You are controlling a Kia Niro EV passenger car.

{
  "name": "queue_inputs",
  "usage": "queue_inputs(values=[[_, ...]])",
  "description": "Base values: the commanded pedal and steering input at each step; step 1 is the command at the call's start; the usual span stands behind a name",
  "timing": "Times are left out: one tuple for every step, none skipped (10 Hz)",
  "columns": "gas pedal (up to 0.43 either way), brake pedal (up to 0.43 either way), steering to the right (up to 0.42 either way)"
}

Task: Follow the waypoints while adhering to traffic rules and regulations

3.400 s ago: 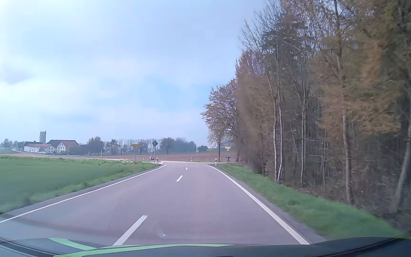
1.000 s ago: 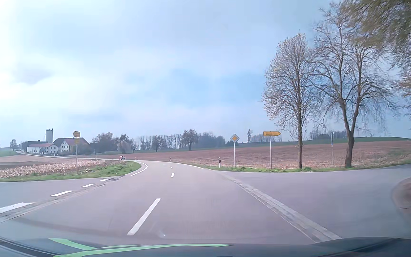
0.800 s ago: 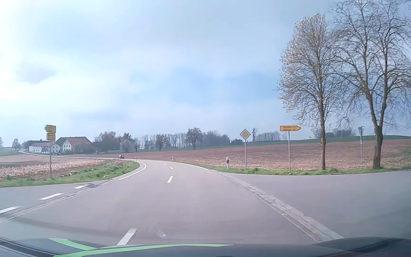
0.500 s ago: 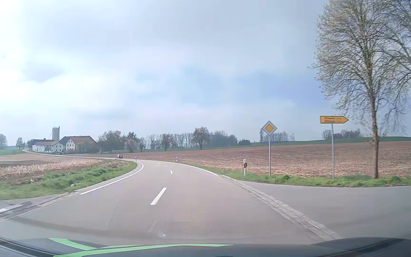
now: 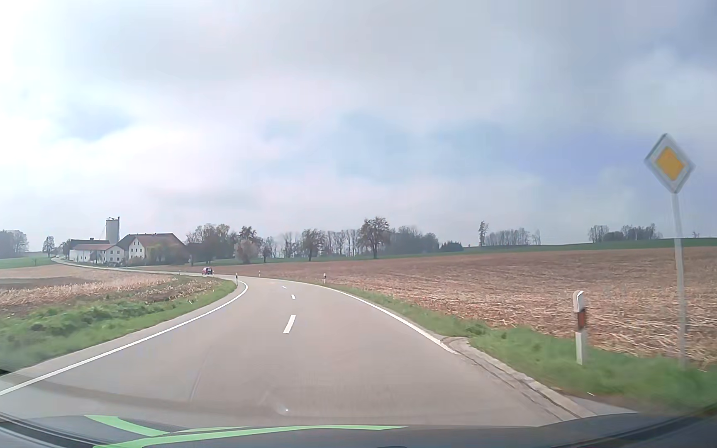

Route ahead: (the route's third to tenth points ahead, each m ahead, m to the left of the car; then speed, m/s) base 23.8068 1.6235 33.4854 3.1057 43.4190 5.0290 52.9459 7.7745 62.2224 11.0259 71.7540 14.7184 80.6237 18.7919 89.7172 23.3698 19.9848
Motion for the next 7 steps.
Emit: queue_inputs(values=[[0.177, 0.0, -0.03], [0.177, 0.0, -0.03], [0.177, 0.0, -0.029], [0.177, 0.0, -0.03], [0.177, 0.0, -0.031], [0.177, 0.0, -0.033], [0.177, 0.0, -0.035]])
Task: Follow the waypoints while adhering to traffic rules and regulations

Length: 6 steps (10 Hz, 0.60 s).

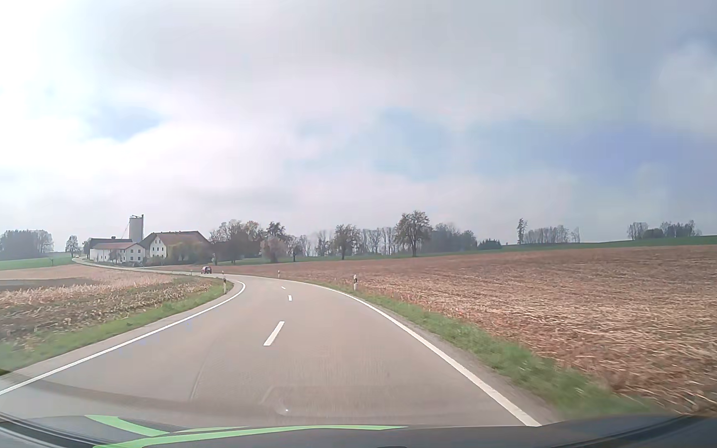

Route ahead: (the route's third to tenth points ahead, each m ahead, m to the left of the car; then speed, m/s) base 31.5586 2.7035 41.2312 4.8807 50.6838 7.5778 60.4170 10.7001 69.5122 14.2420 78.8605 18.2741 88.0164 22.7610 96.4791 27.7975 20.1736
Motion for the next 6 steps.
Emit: queue_inputs(values=[[0.177, 0.0, -0.036], [0.177, 0.0, -0.036], [0.177, 0.0, -0.036], [0.177, 0.0, -0.036], [0.177, 0.0, -0.036], [0.177, 0.0, -0.036]])
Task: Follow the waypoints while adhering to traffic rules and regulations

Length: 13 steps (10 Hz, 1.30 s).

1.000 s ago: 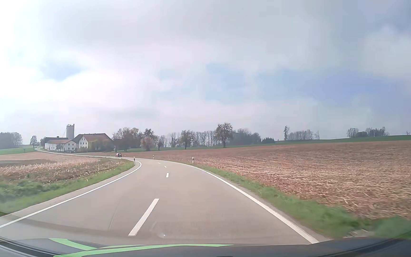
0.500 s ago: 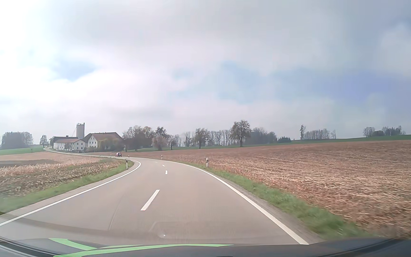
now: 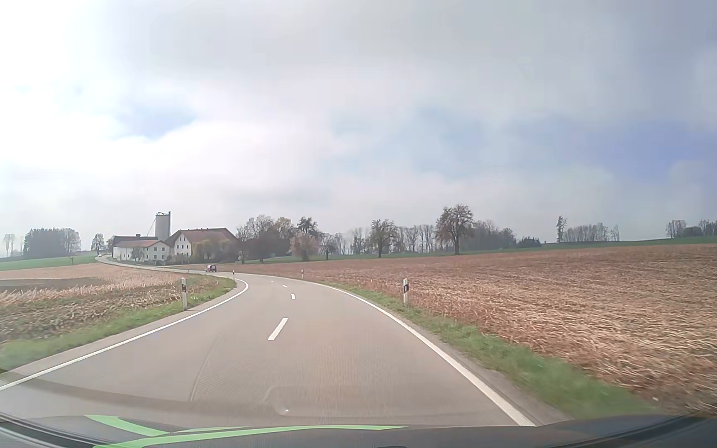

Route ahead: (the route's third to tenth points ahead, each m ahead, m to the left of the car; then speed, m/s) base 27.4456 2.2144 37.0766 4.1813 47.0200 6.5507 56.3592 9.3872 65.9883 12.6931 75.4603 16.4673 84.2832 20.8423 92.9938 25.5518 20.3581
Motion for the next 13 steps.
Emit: queue_inputs(values=[[0.177, 0.0, -0.036], [0.177, 0.0, -0.035], [0.177, 0.0, -0.035], [0.177, 0.0, -0.034], [0.177, 0.0, -0.032], [0.177, 0.0, -0.031], [0.177, 0.0, -0.031], [0.177, 0.0, -0.031], [0.177, 0.0, -0.031], [0.177, 0.0, -0.031], [0.177, 0.0, -0.032], [0.177, 0.0, -0.034], [0.177, 0.0, -0.036]])
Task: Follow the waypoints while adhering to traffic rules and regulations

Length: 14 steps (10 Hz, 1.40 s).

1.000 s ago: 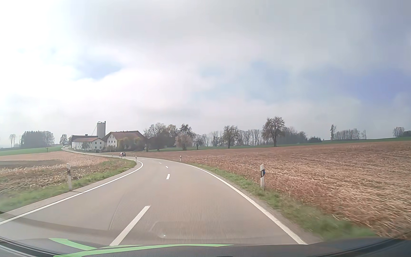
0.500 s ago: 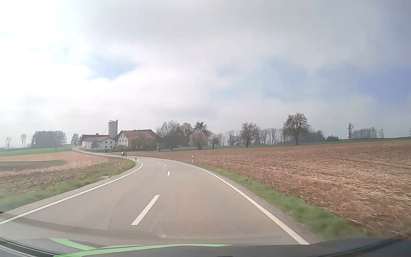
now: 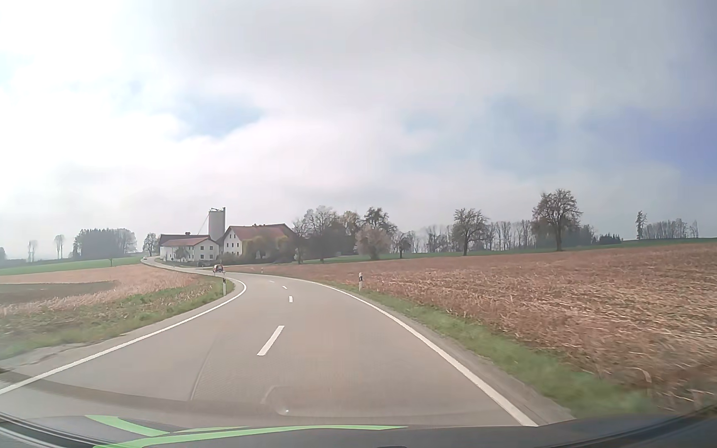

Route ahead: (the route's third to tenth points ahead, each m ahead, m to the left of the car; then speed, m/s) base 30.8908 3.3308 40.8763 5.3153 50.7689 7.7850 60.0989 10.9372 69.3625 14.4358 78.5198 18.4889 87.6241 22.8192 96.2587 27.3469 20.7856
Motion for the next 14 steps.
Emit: queue_inputs(values=[[0.177, 0.0, -0.036], [0.177, 0.0, -0.036], [0.177, 0.0, -0.036], [0.177, 0.0, -0.037], [0.177, 0.0, -0.038], [0.177, 0.0, -0.039], [0.177, 0.0, -0.039], [0.177, 0.0, -0.04], [0.177, 0.0, -0.04], [0.177, 0.0, -0.04], [0.177, 0.0, -0.04], [0.177, 0.0, -0.04], [0.177, 0.0, -0.039], [0.177, 0.0, -0.037]])
